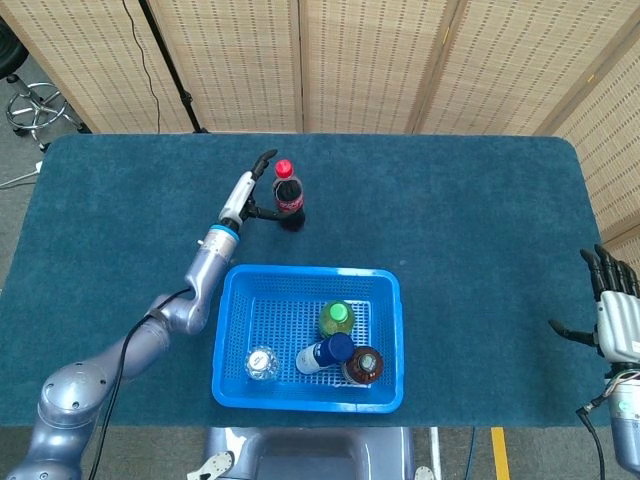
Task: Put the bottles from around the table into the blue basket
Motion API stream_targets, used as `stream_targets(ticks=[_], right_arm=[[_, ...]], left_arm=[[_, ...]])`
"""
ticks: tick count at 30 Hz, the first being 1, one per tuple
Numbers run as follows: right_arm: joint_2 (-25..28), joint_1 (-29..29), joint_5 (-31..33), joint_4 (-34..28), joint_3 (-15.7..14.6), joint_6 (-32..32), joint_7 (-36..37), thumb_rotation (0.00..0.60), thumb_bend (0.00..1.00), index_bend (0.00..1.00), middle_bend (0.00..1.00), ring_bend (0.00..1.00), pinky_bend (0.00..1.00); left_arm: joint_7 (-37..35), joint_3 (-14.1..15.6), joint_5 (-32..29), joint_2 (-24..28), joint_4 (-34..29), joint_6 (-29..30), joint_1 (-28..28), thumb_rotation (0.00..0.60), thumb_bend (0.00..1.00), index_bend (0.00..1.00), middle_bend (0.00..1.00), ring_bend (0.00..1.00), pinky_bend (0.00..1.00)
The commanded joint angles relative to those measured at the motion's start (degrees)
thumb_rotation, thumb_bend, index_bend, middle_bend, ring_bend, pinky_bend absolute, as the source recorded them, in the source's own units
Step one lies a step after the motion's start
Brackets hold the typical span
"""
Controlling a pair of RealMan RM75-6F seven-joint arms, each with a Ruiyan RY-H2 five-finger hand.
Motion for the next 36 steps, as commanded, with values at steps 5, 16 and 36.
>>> stream_targets(ticks=[5,16,36], right_arm=[[0.2,-0.2,0.2,0.3,0.2,0.0,0.6,0.600,0.00,0.00,0.00,0.00,0.00],[0.2,-0.3,-0.3,0.1,0.0,0.2,0.2,0.600,0.00,0.00,0.00,0.00,0.00],[-0.6,0.0,-2.6,-1.3,-1.1,0.6,-2.1,0.600,0.00,0.00,0.00,0.00,0.00]], left_arm=[[1.9,-2.2,-2.6,-4.2,7.2,-3.0,-3.8,0.600,0.49,0.51,0.30,0.19,0.28],[1.9,-3.1,-2.4,-2.1,2.2,1.7,-1.8,0.600,0.54,0.66,0.43,0.37,0.44],[0.0,9.4,19.8,34.8,-56.3,27.6,21.3,0.600,0.57,0.67,0.44,0.38,0.45]])
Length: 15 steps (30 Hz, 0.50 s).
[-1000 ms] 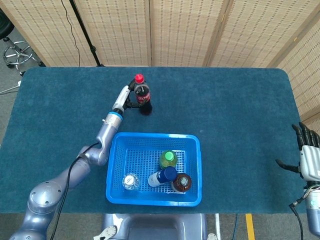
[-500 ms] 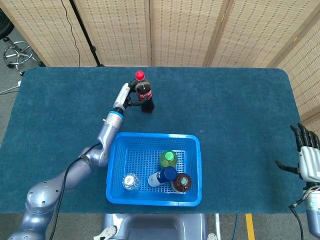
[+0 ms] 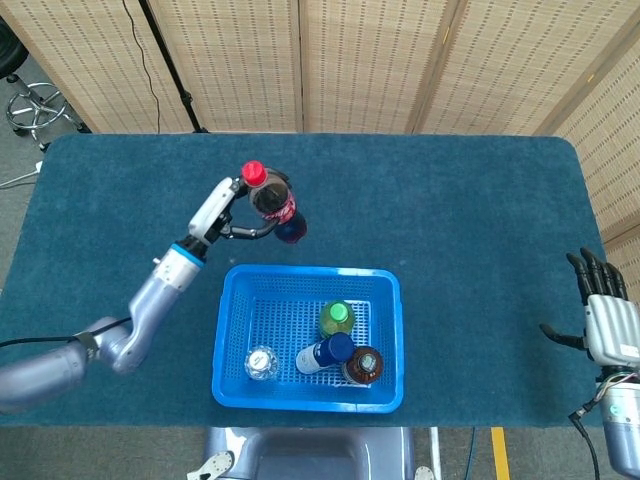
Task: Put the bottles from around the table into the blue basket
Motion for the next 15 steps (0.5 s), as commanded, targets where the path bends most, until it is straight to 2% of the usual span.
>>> stream_targets(ticks=[1,4,6,8,12,15], right_arm=[[-0.1,0.1,-0.3,-0.3,-0.1,0.1,-0.2,0.600,0.00,0.00,0.00,0.00,0.00],[-0.2,0.2,-0.5,-0.4,-0.2,0.1,-0.4,0.600,0.00,0.00,0.00,0.00,0.00],[-0.1,0.1,-0.7,-0.7,-0.3,0.2,-0.4,0.600,0.00,0.00,0.00,0.00,0.00],[0.0,0.1,-1.0,-0.9,-0.3,0.3,-0.3,0.600,0.00,0.00,0.00,0.00,0.00],[0.1,0.0,-1.2,-1.1,-0.4,0.4,-0.2,0.600,0.00,0.00,0.00,0.00,0.00],[0.3,-0.1,-1.3,-1.2,-0.5,0.6,0.1,0.600,0.00,0.00,0.00,0.00,0.00]], left_arm=[[-1.2,4.9,6.9,7.1,-8.5,6.1,5.7,0.600,0.57,0.67,0.44,0.38,0.45],[-1.5,6.9,9.2,8.6,-10.4,7.1,6.8,0.600,0.57,0.67,0.44,0.38,0.45],[-0.9,10.0,12.6,9.8,-12.1,8.5,8.1,0.600,0.57,0.67,0.44,0.38,0.45],[-0.3,11.9,14.3,9.9,-12.7,9.4,8.8,0.600,0.57,0.67,0.44,0.38,0.45],[0.4,13.6,15.1,9.0,-12.6,9.1,8.7,0.600,0.56,0.67,0.44,0.38,0.45],[1.9,14.9,14.3,6.2,-11.0,7.4,8.3,0.600,0.55,0.66,0.44,0.38,0.45]])
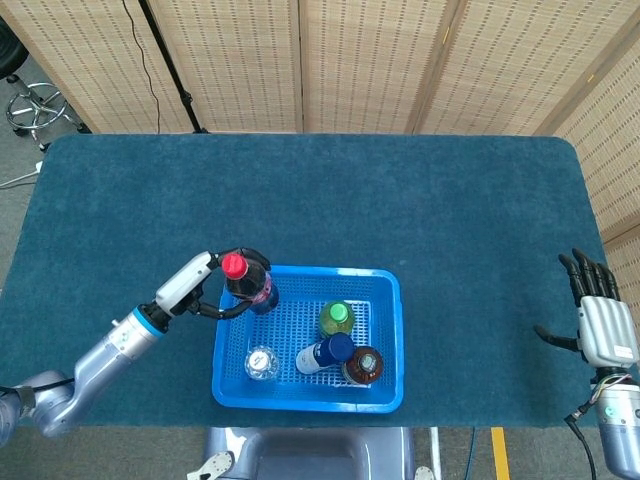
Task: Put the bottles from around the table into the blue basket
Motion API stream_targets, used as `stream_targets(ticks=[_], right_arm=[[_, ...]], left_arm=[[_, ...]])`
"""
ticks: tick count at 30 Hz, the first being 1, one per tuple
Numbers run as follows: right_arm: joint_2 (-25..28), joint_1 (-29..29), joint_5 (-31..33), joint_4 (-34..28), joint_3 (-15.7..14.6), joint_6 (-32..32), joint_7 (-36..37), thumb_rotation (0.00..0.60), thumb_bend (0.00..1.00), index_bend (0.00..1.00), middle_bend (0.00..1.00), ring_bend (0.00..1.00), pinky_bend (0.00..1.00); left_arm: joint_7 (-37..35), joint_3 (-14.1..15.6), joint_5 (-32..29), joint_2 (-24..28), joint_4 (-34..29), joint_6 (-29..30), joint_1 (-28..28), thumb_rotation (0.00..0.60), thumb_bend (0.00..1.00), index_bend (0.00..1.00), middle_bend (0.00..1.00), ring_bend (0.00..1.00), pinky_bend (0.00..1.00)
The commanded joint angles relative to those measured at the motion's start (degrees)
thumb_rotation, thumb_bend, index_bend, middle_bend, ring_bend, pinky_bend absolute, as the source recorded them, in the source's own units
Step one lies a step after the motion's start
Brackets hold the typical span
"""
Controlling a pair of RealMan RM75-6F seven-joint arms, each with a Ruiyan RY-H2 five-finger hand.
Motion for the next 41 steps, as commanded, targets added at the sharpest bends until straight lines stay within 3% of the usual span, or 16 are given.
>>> stream_targets(ticks=[1,5,8,10,12,13,17,24,29,32,35,41], right_arm=[[0.1,-0.1,-0.1,-0.1,0.0,0.1,0.2,0.600,0.00,0.00,0.00,0.00,0.00],[0.4,-0.2,0.0,-0.1,0.0,0.2,0.6,0.600,0.00,0.00,0.00,0.00,0.00],[0.5,-0.2,0.0,0.0,0.0,0.1,0.8,0.600,0.00,0.00,0.00,0.00,0.00],[0.5,-0.2,0.0,0.1,0.0,0.1,1.0,0.600,0.00,0.00,0.00,0.00,0.00],[0.6,-0.3,0.0,0.1,0.0,0.2,1.2,0.600,0.00,0.00,0.00,0.00,0.00],[0.7,-0.3,0.0,0.1,0.1,0.2,1.3,0.600,0.00,0.00,0.00,0.00,0.00],[0.9,-0.4,-0.3,0.0,0.0,0.5,1.6,0.600,0.00,0.00,0.00,0.00,0.00],[1.1,-0.9,-1.5,-0.2,0.0,2.6,-0.4,0.600,0.00,0.00,0.00,0.00,0.00],[-1.0,-1.5,-1.4,1.6,0.4,7.1,-13.3,0.600,0.00,0.00,0.00,0.00,0.00],[-1.8,-1.6,-2.2,0.8,-0.4,8.2,-19.8,0.600,0.00,0.00,0.00,0.00,0.00],[-2.2,-1.8,-3.1,-0.5,-1.0,9.0,-23.5,0.600,0.00,0.00,0.00,0.00,0.00],[-2.2,-2.4,-4.3,-2.5,-1.9,9.8,-25.8,0.600,0.00,0.00,0.00,0.00,0.00]], left_arm=[[1.6,1.1,-0.8,-2.9,1.6,-1.3,-0.3,0.600,0.55,0.66,0.44,0.37,0.45],[6.1,1.7,-2.8,-6.9,4.8,-2.4,-0.3,0.600,0.51,0.62,0.41,0.31,0.45],[8.7,2.2,-3.6,-8.9,6.6,-3.4,-0.6,0.600,0.48,0.54,0.33,0.22,0.37],[9.6,2.8,-3.3,-9.4,7.3,-4.2,-0.9,0.600,0.41,0.31,0.16,0.10,0.23],[9.8,4.3,-1.7,-8.5,7.5,-6.4,-2.1,0.600,0.29,0.04,0.01,0.00,0.05],[9.5,4.7,-1.1,-7.9,7.4,-6.9,-2.6,0.600,0.25,0.01,0.00,0.00,0.01],[9.1,5.2,0.0,-6.6,6.8,-6.0,-2.9,0.600,0.11,0.00,0.00,0.00,0.00],[14.1,4.3,0.8,-1.0,2.3,4.0,1.4,0.600,0.09,0.00,0.00,0.00,0.00],[26.1,4.3,-2.2,6.7,-3.1,9.8,7.2,0.600,0.09,0.00,0.00,0.00,0.00],[40.7,6.0,-5.8,12.4,-7.2,13.8,13.3,0.600,0.09,0.00,0.00,0.00,0.00],[49.6,7.4,-8.6,14.0,-8.5,18.0,18.4,0.600,0.09,0.00,0.00,0.00,0.00],[50.0,9.6,-11.7,12.5,-4.2,23.4,26.3,0.600,0.09,0.00,0.00,0.00,0.00]])
